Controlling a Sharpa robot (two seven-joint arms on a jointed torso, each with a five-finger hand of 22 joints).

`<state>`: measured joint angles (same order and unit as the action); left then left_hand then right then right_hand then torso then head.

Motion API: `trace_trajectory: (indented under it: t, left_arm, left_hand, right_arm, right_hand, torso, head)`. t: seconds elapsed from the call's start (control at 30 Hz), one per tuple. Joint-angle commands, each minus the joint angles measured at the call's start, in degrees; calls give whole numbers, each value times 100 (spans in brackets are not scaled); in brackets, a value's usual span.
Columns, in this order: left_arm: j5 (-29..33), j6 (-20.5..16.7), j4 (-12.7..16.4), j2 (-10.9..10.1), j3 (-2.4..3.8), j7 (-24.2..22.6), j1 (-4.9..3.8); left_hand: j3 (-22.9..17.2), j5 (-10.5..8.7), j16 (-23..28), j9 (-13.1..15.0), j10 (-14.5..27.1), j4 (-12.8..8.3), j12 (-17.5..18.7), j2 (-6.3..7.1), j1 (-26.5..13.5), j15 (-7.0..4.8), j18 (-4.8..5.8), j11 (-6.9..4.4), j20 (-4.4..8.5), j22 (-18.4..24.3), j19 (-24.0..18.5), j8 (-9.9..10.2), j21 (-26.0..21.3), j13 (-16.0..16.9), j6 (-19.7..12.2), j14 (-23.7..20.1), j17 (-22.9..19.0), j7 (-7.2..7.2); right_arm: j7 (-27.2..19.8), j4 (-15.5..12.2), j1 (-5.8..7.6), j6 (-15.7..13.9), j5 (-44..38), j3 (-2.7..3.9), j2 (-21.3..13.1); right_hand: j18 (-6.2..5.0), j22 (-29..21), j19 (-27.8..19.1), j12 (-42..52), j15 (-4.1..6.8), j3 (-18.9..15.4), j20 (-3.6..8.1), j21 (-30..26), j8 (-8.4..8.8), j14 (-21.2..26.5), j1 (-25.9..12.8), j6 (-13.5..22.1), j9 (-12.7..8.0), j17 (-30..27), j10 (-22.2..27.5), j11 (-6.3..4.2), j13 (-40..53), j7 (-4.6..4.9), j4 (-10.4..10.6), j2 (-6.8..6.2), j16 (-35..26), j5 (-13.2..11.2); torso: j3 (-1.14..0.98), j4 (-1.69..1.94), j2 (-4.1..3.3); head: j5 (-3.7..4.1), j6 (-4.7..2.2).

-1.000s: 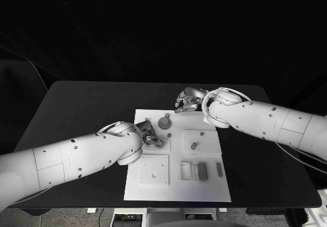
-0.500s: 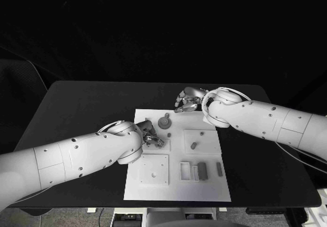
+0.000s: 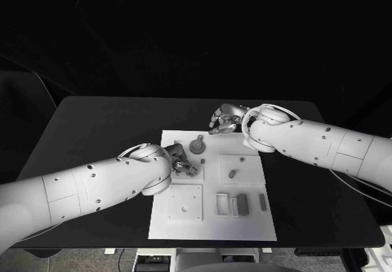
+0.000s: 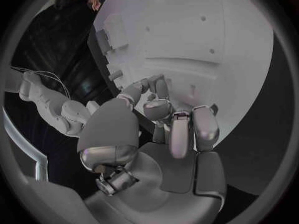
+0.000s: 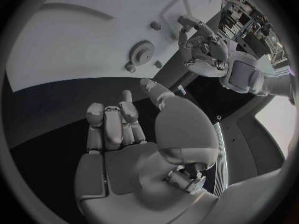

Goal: Assemble the parts on the task board

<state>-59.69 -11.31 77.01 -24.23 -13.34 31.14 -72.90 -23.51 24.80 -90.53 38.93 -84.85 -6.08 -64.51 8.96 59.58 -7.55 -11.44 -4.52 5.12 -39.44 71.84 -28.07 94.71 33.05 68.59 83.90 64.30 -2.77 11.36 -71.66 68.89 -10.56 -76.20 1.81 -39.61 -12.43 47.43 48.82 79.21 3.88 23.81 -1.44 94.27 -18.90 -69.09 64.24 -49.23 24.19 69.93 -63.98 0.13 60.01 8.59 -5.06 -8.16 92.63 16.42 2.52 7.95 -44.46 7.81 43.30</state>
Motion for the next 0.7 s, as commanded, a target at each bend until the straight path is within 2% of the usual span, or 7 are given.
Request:
trace_trajectory:
  t: [0.03, 0.23, 0.53, 0.7]
  left_arm:
    - [-69, 214, -19, 11, -26, 63, 35]
    - [-71, 269, -26, 14, -26, 66, 36]
    - [-75, 290, -39, 23, -26, 44, 37]
    - [-61, 239, -53, 25, -26, 25, 37]
  left_hand:
    - [41, -28, 22, -7, -301, 1, 32, -12, -46, -10, -356, -49, 5, -8, -39, 25, 708, -9, 887, 538, -5, -25]
    - [-23, 40, 37, -22, -280, -33, 32, -82, 44, -15, -356, -56, 15, -7, -53, 58, 698, -10, 825, 525, -14, -34]
    - [-344, 252, 53, -48, -247, -122, 14, -166, 474, -17, -356, -57, 29, -14, -76, 113, 693, -10, 746, 509, -25, -53]
    - [-537, 502, 43, -53, -246, -135, -6, -228, 667, -14, -356, -53, 26, -26, -81, 124, 705, -7, 765, 510, -19, -61]
  right_arm:
    - [-22, -6, -2, 65, -19, 2, 1]
    - [-23, -7, -2, 65, -14, 2, 1]
    - [-25, -6, -2, 61, -12, 2, 5]
    - [-26, -2, -2, 61, -12, 2, 7]
  right_hand:
    - [-118, -7, -20, 20, 18, 21, 0, 31, -9, -6, -52, -50, -9, 4, -35, -20, -8, 79, 20, 5, 21, 23]
    - [-118, -7, -20, 21, 18, 22, 0, 31, -9, 1, -55, -50, -10, -3, -35, -20, -8, 79, 21, 6, 19, 23]
    - [-118, -8, -20, 21, 18, 22, -1, 32, -9, -5, -62, -51, -10, 1, -36, -20, -9, 79, 26, 7, 21, 22]
    - [-118, -8, -20, 21, 18, 23, -1, 32, -9, -17, -66, -51, -10, 12, -36, -20, -9, 80, 28, 8, 26, 22]
  torso:
    - [-2, -2, -2]
    - [0, 1, 0]
    - [0, 2, 0]
    - [0, 1, 1]
  head:
    - [2, 5]
    - [7, 10]
    - [5, 8]
    - [4, 7]
